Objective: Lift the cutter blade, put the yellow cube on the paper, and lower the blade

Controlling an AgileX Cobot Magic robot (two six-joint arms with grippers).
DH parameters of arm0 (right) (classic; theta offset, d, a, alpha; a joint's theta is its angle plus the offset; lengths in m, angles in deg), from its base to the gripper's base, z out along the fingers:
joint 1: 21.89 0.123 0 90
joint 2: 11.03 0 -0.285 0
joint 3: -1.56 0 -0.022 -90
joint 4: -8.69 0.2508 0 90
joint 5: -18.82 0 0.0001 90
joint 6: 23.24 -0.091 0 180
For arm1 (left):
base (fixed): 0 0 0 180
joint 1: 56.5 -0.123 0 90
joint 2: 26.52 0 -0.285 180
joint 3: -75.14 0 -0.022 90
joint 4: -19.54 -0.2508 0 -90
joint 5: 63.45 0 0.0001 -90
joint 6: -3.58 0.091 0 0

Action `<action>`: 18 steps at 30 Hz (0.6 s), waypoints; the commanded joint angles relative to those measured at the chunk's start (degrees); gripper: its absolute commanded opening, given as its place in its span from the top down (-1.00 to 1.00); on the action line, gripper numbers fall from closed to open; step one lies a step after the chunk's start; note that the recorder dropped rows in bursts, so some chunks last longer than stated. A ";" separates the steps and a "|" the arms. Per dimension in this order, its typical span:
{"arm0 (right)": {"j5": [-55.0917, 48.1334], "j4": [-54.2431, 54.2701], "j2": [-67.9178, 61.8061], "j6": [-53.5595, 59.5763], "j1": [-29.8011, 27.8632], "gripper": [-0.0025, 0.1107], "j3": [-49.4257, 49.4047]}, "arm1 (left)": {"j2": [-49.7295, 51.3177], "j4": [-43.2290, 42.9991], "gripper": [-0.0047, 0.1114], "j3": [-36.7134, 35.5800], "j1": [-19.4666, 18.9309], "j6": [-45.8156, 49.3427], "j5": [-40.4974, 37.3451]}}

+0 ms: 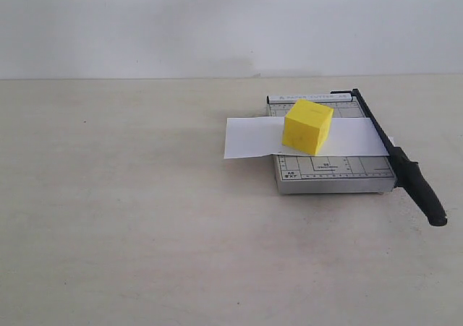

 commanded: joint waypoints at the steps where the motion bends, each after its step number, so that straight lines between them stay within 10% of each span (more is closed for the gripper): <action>1: -0.74 0.33 14.14 -2.71 0.06 0.96 -4.93 | -0.21 0.32 0.84 -0.22 -0.20 -0.05 0.69; 18: 2.21 0.39 15.27 -2.71 0.06 0.96 -7.41 | -0.21 0.32 0.84 -0.22 -0.20 -0.05 0.43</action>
